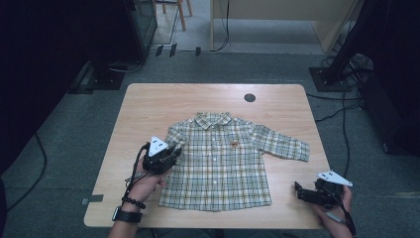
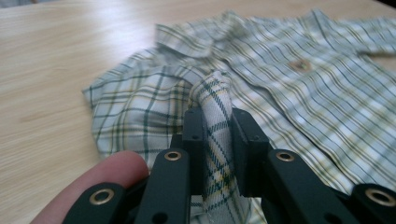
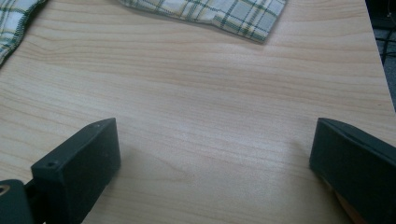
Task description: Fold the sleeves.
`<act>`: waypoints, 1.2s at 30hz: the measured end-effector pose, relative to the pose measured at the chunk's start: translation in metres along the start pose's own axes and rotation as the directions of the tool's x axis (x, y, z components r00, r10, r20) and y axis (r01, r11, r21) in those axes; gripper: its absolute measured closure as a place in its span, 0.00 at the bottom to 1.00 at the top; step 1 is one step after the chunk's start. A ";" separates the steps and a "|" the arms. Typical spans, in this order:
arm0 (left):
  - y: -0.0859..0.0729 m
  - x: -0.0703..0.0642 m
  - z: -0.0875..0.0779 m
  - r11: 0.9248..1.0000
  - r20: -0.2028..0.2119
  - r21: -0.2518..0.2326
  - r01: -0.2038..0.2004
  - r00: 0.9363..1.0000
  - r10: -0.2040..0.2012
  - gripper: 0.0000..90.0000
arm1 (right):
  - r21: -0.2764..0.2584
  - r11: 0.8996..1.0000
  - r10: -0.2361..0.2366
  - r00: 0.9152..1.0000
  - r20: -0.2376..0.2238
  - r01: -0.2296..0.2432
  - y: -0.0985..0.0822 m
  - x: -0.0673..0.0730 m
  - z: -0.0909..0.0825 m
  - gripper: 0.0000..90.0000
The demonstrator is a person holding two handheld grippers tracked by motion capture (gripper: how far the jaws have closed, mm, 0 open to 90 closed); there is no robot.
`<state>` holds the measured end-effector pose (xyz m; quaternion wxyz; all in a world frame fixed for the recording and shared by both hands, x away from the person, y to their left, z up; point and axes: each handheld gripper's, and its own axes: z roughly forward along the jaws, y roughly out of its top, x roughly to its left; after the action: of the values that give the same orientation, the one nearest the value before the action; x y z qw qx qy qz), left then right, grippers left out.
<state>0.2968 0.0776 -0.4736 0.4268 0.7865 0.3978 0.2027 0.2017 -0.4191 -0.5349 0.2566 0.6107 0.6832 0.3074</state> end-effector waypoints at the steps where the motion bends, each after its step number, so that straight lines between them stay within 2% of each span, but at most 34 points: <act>1: -0.001 -0.003 0.001 1.000 0.006 0.013 -0.018 1.000 0.018 0.86 | 0.000 1.000 0.000 1.000 0.000 0.000 0.000 0.000 0.000 0.02; 4: -0.003 -0.007 0.004 0.998 0.025 0.044 -0.044 0.999 0.042 0.86 | 0.000 1.000 0.000 1.000 -0.001 0.000 0.000 0.000 0.000 0.02; 7: -0.004 -0.010 0.006 0.997 0.053 0.056 -0.045 0.998 0.042 0.85 | 0.000 1.000 -0.002 1.000 0.000 0.002 0.000 0.000 0.000 0.02; 8: -0.004 -0.010 0.006 0.997 0.077 0.067 -0.043 0.996 0.038 0.82 | 0.000 1.000 -0.002 1.000 0.000 0.002 0.000 0.000 0.000 0.02; 9: -0.004 -0.010 0.008 0.996 0.123 0.080 -0.039 0.992 0.029 0.78 | 0.000 1.000 -0.003 1.000 0.001 0.003 0.000 0.000 0.000 0.02; 10: -0.004 -0.010 0.008 0.996 0.123 0.080 -0.039 0.992 0.029 0.69 | 0.000 1.000 -0.003 1.000 0.001 0.003 0.000 0.000 0.000 0.02; 11: -0.005 -0.010 0.009 0.995 0.184 0.094 -0.036 0.983 0.019 0.69 | 0.000 1.000 -0.003 1.000 0.001 0.003 0.000 0.000 0.000 0.02; 12: -0.005 -0.011 0.009 0.994 0.241 0.102 -0.044 0.970 0.018 0.58 | 0.001 1.000 -0.003 1.000 0.001 0.003 0.000 0.000 0.000 0.02; 14: -0.004 -0.009 0.008 0.995 0.270 0.093 -0.032 0.963 0.005 0.44 | 0.000 1.000 -0.003 1.000 0.001 0.003 0.000 0.000 0.000 0.02; 15: -0.004 -0.007 0.007 0.997 0.269 0.076 -0.020 0.963 -0.001 0.42 | 0.000 1.000 -0.003 1.000 0.001 0.003 0.000 0.000 0.000 0.02; 17: 0.000 0.003 0.007 0.999 0.247 0.032 0.029 0.968 -0.036 0.41 | 0.000 1.000 -0.003 1.000 0.002 0.003 0.000 0.000 0.000 0.02; 19: 0.003 0.014 0.011 0.996 0.212 0.007 0.088 0.973 -0.087 0.41 | 0.001 1.000 -0.003 1.000 0.002 0.003 0.000 0.000 0.000 0.02; 20: 0.005 0.020 0.014 0.995 0.181 0.010 0.101 0.978 -0.101 0.41 | 0.001 1.000 -0.003 1.000 0.002 0.003 0.000 0.000 0.000 0.02; 22: 0.008 0.028 0.025 0.995 0.129 0.030 0.099 0.986 -0.102 0.41 | 0.000 1.000 -0.003 1.000 0.001 0.003 0.000 0.000 0.000 0.02; 25: 0.006 0.033 0.044 0.991 0.052 0.096 0.095 0.994 -0.100 0.39 | 0.000 1.000 -0.003 1.000 -0.001 0.003 0.000 0.000 0.000 0.02; 28: -0.002 0.035 0.060 0.980 -0.011 0.164 0.113 0.994 -0.112 0.36 | 0.000 1.000 -0.001 1.000 -0.003 0.001 0.000 0.000 0.000 0.02; 31: -0.012 0.032 0.061 0.986 -0.034 0.120 0.113 0.993 -0.110 0.35 | 0.000 1.000 -0.002 1.000 -0.003 0.002 0.000 0.000 0.000 0.02; 36: -0.009 0.032 0.054 0.982 -0.047 0.155 0.109 0.994 -0.103 0.33 | -0.001 1.000 -0.002 1.000 -0.002 0.002 0.000 0.000 0.000 0.02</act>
<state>0.3476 0.0783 -0.5114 0.3657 0.7914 0.4620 0.1628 0.2017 -0.4191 -0.5349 0.2564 0.6096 0.6839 0.3081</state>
